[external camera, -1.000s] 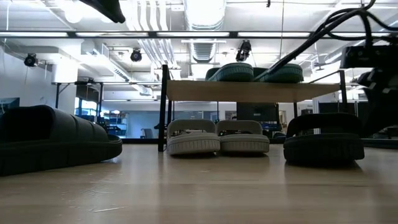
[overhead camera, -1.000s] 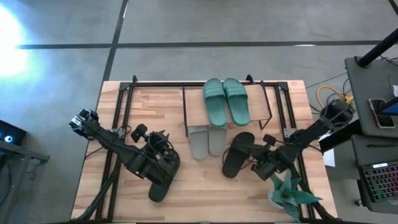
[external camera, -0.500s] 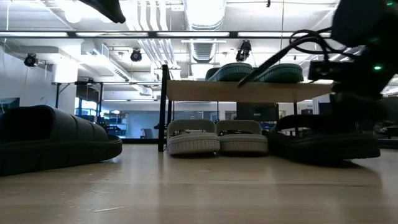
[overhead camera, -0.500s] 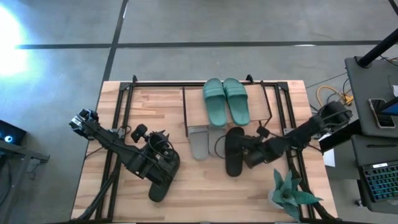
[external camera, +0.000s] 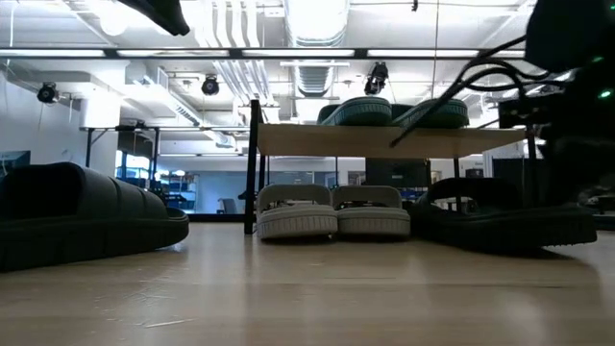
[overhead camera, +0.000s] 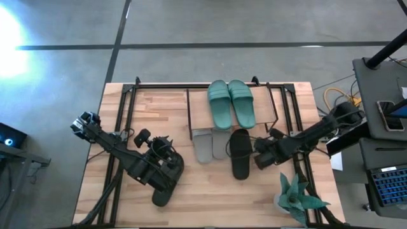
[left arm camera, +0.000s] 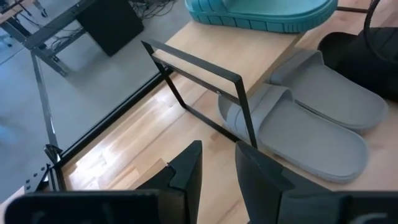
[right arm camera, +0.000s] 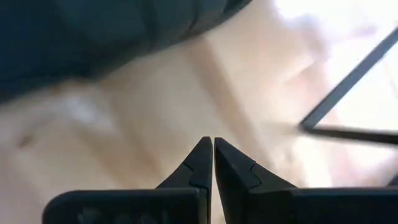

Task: Pick and place slides into the shelf
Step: Put the left black slide under the shelf

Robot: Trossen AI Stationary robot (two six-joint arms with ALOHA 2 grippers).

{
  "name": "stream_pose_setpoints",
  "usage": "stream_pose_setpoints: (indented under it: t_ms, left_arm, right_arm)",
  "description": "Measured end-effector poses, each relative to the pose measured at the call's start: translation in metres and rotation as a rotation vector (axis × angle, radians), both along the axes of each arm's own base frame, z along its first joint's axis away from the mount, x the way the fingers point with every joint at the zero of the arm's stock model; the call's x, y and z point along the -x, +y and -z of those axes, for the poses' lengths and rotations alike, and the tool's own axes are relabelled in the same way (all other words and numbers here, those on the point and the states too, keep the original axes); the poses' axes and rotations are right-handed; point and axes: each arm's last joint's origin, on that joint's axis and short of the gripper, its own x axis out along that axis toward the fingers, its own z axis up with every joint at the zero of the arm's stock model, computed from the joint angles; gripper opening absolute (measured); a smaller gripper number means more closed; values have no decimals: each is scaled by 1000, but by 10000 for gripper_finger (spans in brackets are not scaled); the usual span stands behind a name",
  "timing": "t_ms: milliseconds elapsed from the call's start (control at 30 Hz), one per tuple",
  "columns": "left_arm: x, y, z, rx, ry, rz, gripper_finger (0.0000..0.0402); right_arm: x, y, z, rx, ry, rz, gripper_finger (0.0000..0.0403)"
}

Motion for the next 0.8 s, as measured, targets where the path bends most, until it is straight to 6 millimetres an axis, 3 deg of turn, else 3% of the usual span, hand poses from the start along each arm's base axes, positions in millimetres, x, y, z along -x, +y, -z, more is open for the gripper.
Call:
stream_pose_setpoints:
  t_ms: [467, 800]
  left_arm:
    - [0, 0, 2, -2, 8, 1, 81]
    - [0, 0, 0, -4, 2, 5, 81]
  right_arm:
    - [-13, 29, -10, -442, -113, -203, 9]
    - [-20, 44, -19, -848, -127, -167, 9]
